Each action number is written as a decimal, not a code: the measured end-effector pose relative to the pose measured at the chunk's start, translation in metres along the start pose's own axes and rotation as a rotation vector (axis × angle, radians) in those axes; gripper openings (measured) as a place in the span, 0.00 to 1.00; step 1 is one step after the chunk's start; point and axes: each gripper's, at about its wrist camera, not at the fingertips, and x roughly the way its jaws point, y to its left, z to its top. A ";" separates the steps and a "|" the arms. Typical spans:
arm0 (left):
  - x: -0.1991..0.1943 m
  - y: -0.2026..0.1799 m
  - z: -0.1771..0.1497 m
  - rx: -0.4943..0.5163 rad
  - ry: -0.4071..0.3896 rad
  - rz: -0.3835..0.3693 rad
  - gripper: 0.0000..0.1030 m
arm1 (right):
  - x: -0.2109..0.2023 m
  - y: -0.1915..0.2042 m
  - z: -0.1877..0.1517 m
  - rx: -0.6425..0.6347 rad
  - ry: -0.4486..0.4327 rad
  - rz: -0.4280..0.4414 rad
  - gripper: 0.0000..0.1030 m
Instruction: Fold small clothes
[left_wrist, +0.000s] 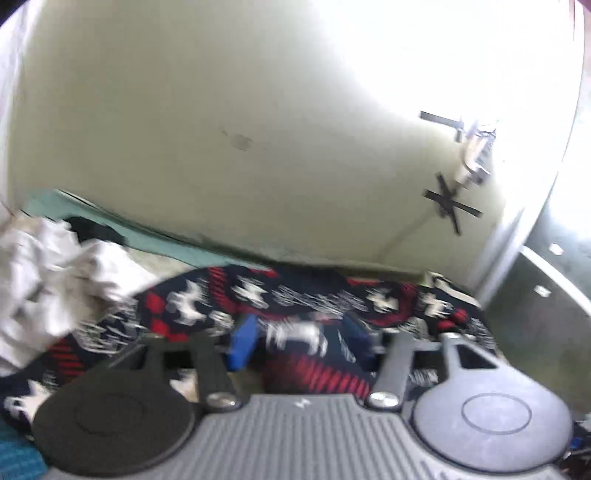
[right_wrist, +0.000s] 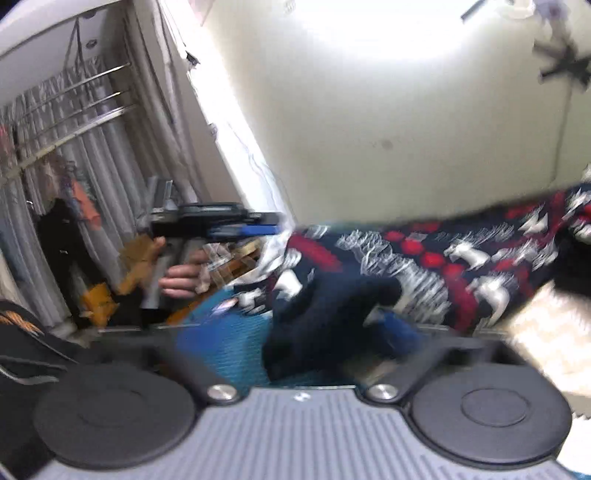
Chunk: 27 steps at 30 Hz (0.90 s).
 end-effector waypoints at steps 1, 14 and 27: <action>0.002 0.006 -0.006 -0.003 0.017 0.014 0.52 | -0.001 -0.003 -0.005 -0.002 0.015 -0.030 0.85; 0.043 0.034 -0.100 -0.059 0.287 0.022 0.58 | 0.001 -0.060 -0.057 0.257 0.131 -0.230 0.56; 0.039 0.006 -0.081 0.025 0.210 -0.015 0.16 | 0.098 -0.026 -0.024 0.168 0.086 -0.123 0.11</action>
